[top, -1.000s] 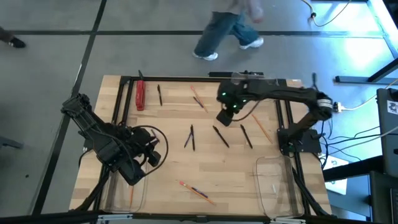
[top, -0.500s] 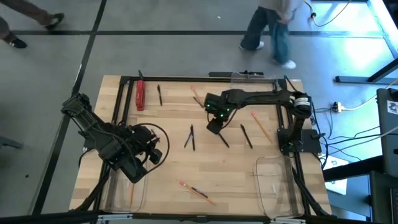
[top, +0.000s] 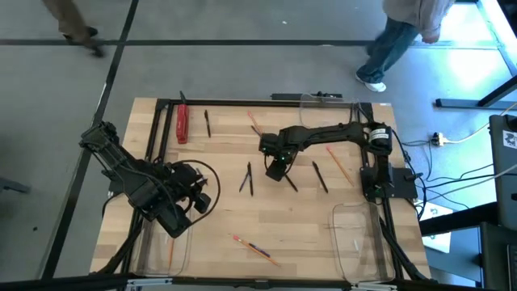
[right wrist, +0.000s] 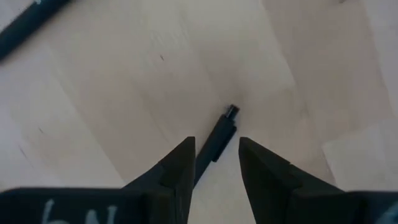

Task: Sort crayons/erasers/pens/pencils in bins
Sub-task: Put the black pen into the top transparent bin

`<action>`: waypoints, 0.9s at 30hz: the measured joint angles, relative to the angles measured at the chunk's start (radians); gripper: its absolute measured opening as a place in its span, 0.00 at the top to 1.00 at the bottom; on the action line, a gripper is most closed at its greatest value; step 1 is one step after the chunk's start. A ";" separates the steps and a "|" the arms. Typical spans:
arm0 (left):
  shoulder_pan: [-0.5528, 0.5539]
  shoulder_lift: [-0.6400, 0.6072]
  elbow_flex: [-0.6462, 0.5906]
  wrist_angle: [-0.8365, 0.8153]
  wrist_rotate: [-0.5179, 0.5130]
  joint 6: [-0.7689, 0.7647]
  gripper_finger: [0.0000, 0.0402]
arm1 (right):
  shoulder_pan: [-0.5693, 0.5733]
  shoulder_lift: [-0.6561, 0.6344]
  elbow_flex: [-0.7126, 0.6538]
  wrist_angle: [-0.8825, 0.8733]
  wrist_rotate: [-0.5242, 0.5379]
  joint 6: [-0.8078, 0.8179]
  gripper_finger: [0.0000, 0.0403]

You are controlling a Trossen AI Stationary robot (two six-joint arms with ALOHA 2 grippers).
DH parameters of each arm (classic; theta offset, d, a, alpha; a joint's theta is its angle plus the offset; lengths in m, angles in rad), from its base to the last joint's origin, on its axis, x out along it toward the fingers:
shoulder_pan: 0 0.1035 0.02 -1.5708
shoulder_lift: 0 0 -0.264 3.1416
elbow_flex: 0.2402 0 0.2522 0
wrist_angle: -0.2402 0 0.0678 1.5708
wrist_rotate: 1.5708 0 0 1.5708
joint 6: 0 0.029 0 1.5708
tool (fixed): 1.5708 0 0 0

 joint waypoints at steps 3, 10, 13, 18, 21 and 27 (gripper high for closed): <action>0.000 0.000 0.000 0.000 0.005 0.000 0.79 | 0.004 0.010 0.000 0.001 -0.001 -0.003 0.69; 0.000 0.000 0.000 0.000 0.006 0.000 0.79 | 0.004 0.037 0.000 0.006 -0.001 -0.003 0.69; 0.000 0.000 0.000 0.000 0.008 0.000 0.79 | 0.004 0.055 0.000 0.009 -0.001 -0.004 0.69; 0.000 0.000 0.000 0.000 0.008 0.000 0.79 | 0.004 0.089 0.003 0.012 0.001 -0.006 0.69; 0.000 0.000 0.000 0.000 0.008 0.001 0.79 | 0.004 0.100 0.006 0.012 0.002 0.002 0.69; 0.000 0.000 0.000 0.000 0.008 0.001 0.79 | 0.004 0.102 0.003 0.021 0.002 -0.002 0.69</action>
